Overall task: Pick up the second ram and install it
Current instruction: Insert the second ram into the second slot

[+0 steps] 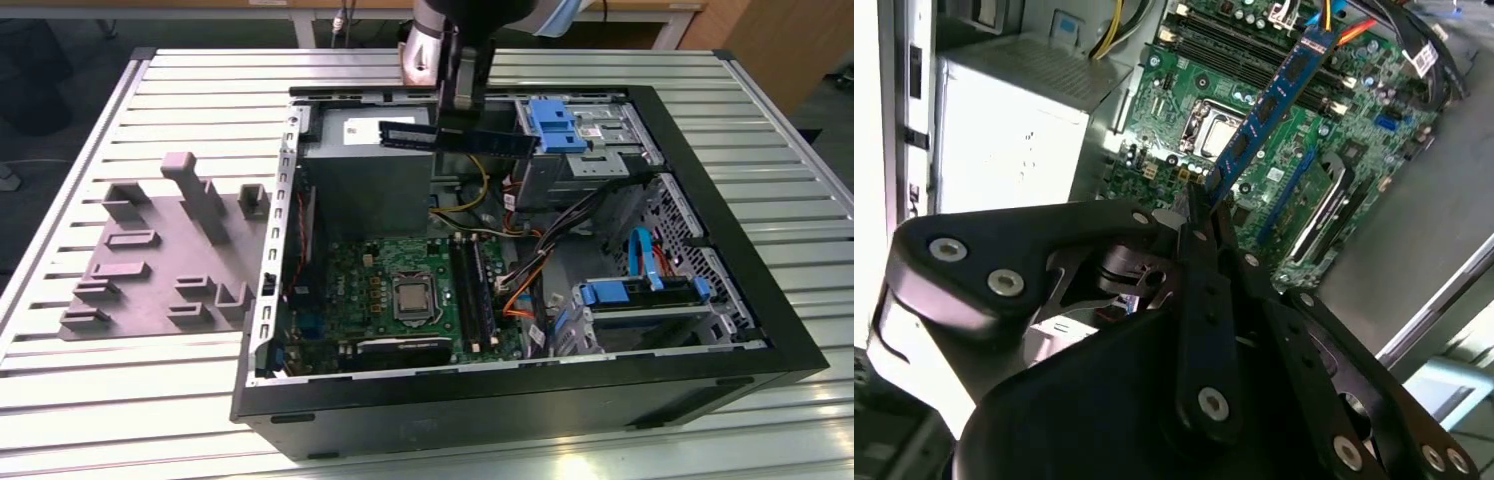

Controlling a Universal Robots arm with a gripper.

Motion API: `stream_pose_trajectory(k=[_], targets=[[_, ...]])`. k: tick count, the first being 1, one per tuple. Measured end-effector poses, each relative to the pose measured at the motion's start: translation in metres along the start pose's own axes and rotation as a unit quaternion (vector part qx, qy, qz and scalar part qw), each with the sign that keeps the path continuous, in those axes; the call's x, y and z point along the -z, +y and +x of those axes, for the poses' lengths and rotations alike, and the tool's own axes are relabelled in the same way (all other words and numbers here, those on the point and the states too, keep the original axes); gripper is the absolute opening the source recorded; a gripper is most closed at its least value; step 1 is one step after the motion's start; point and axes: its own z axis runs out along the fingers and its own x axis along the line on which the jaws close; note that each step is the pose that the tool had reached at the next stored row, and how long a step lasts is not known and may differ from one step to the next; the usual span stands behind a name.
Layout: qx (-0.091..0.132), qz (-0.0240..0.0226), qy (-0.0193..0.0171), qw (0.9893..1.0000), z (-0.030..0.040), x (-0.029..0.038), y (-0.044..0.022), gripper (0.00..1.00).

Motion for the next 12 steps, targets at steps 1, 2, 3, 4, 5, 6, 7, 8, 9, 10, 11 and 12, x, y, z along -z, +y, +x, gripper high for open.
stream_pose_trajectory(k=[1, 2, 3, 4, 5, 6, 7, 8, 9, 10, 11, 12], targets=[[-0.009, 0.0006, -0.0004, 1.0000, 0.0000, -0.0001, 0.0000, 0.14], [-0.017, 0.0011, -0.0008, 0.9999, 0.0000, -0.0002, 0.0000, 0.14], [-0.025, 0.0017, -0.0011, 0.9997, 0.0000, -0.0003, 0.0000, 0.14], [-0.034, 0.0022, -0.0015, 0.9994, 0.0000, -0.0004, 0.0000, 0.14], [-0.042, 0.0027, -0.0019, 0.9991, 0.0000, -0.0005, 0.0000, 0.14], [-0.050, 0.0033, -0.0022, 0.9987, 0.0000, -0.0006, 0.0000, 0.14], [-0.058, 0.0038, -0.0025, 0.9983, 0.0000, -0.0007, 0.0000, 0.14], [-0.063, 0.0041, -0.0027, 0.9980, 0.0000, -0.0007, 0.0000, 0.14], [-0.065, 0.0042, -0.0028, 0.9979, 0.0000, -0.0007, 0.0000, 0.14], [-0.065, 0.0043, -0.0029, 0.9978, 0.0000, -0.0007, 0.0000, 0.14], [-0.065, 0.0043, -0.0029, 0.9978, 0.0000, -0.0008, 0.0000, 0.14], [-0.065, 0.0043, -0.0029, 0.9978, 0.0000, -0.0008, 0.0000, 0.14]])
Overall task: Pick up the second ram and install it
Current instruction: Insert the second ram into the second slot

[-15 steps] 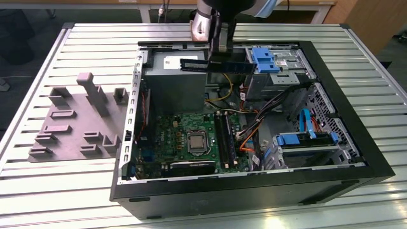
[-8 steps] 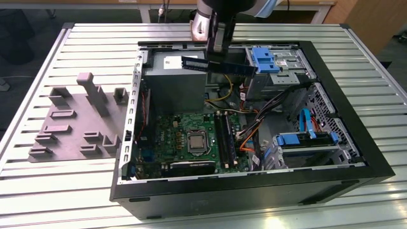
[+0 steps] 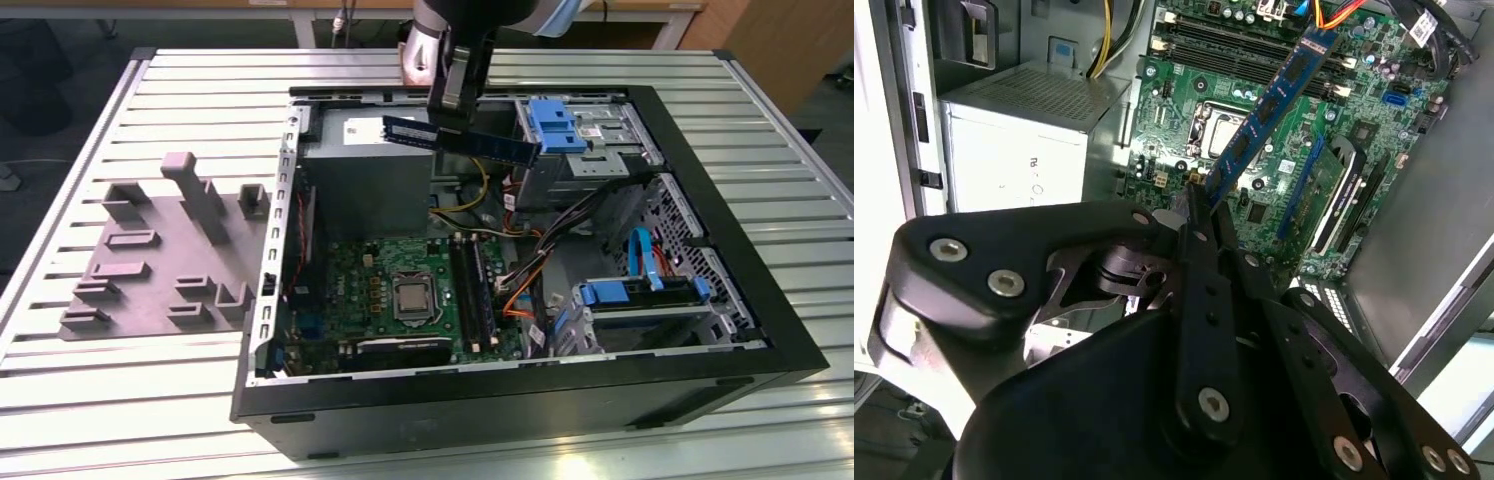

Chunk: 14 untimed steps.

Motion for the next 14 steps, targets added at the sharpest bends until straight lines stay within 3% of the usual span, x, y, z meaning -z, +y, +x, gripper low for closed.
stream_pose_trajectory(k=[14], targets=[[-0.006, 0.0004, -0.0003, 1.0000, 0.0000, 0.0000, 0.0000, 0.14]])
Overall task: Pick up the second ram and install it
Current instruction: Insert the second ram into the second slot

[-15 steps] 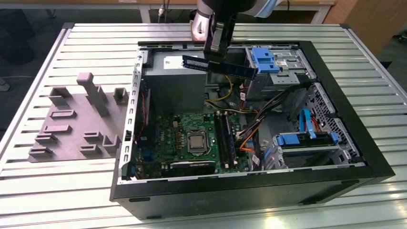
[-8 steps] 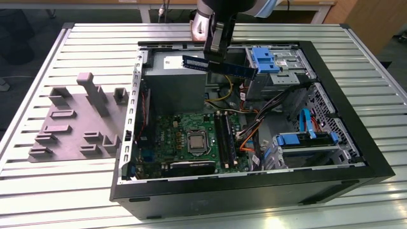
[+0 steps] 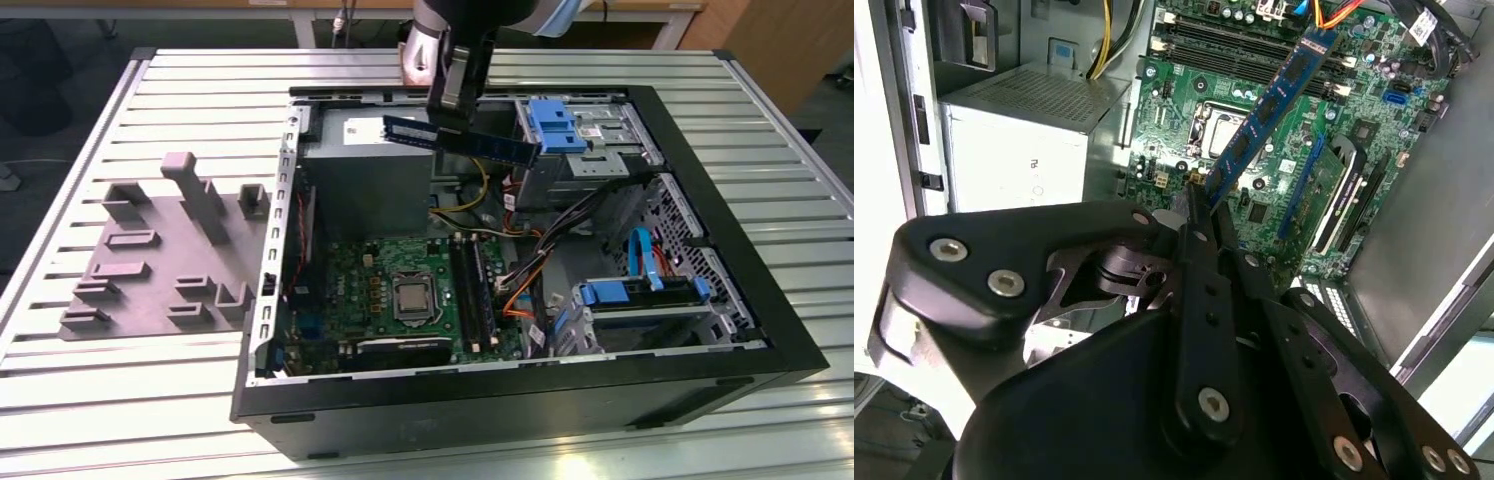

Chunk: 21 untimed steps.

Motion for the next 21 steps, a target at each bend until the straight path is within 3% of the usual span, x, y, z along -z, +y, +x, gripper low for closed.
stream_pose_trajectory(k=[6, 11, 15, 21], targets=[[-0.034, 0.0022, -0.0019, 0.9994, 0.0000, -0.0005, 0.0000, 0.14], [-0.080, 0.0050, -0.0043, 0.9968, 0.0001, -0.0012, -0.0001, 0.14], [-0.115, 0.0072, -0.0061, 0.9933, 0.0001, -0.0017, -0.0001, 0.14], [-0.169, 0.0105, -0.0090, 0.9855, 0.0002, -0.0027, -0.0002, 0.14]])
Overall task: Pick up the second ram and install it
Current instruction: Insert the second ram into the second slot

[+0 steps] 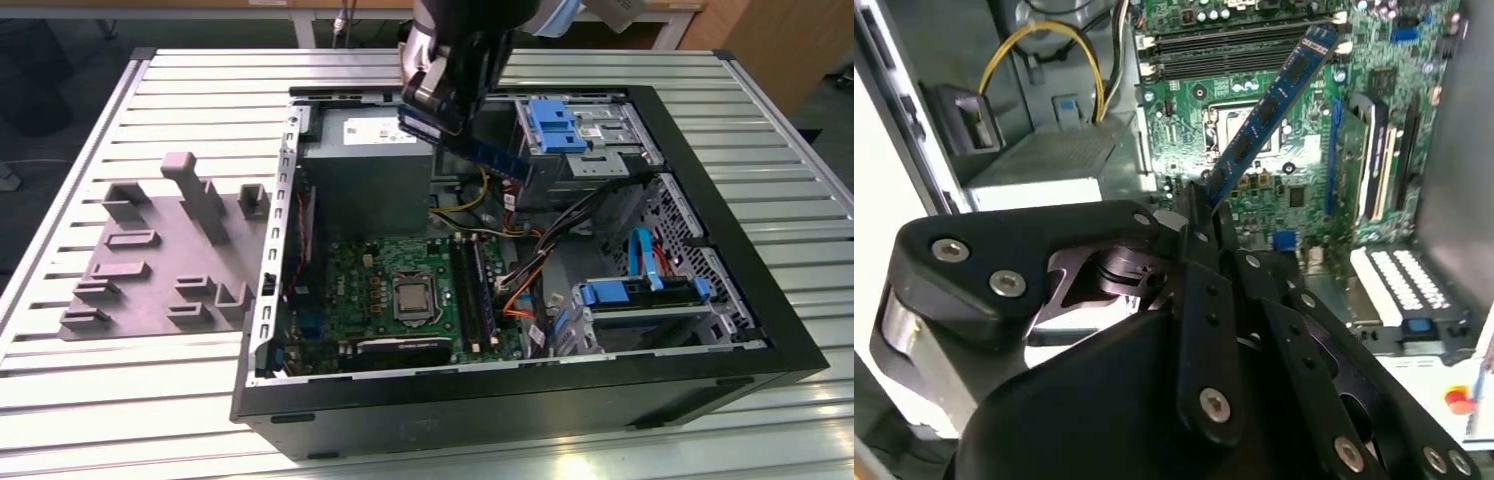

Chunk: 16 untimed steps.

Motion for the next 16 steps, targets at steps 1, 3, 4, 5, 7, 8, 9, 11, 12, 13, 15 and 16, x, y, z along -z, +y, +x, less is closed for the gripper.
stream_pose_trajectory(k=[1, 3, 4, 5, 7, 8, 9, 11, 12, 13, 15, 16], targets=[[-0.009, 0.0006, -0.0005, 1.0000, 0.0000, -0.0002, 0.0000, 0.14], [-0.028, 0.0017, -0.0015, 0.9996, 0.0000, -0.0005, 0.0000, 0.14], [-0.037, 0.0023, -0.0020, 0.9993, 0.0000, -0.0007, 0.0000, 0.14], [-0.046, 0.0028, -0.0025, 0.9990, 0.0000, -0.0008, -0.0001, 0.14], [-0.063, 0.0039, -0.0035, 0.9980, 0.0001, -0.0011, -0.0001, 0.14], [-0.073, 0.0045, -0.0040, 0.9973, 0.0001, -0.0013, -0.0001, 0.14], [-0.081, 0.0050, -0.0045, 0.9967, 0.0001, -0.0015, -0.0001, 0.14], [-0.100, 0.0061, -0.0055, 0.9949, 0.0001, -0.0019, -0.0001, 0.14], [-0.109, 0.0067, -0.0060, 0.9940, 0.0001, -0.0021, -0.0001, 0.14], [-0.118, 0.0073, -0.0065, 0.9929, 0.0001, -0.0023, -0.0001, 0.14], [-0.137, 0.0085, -0.0075, 0.9905, 0.0001, -0.0026, -0.0002, 0.14], [-0.146, 0.0090, -0.0079, 0.9892, 0.0002, -0.0028, -0.0002, 0.14]])
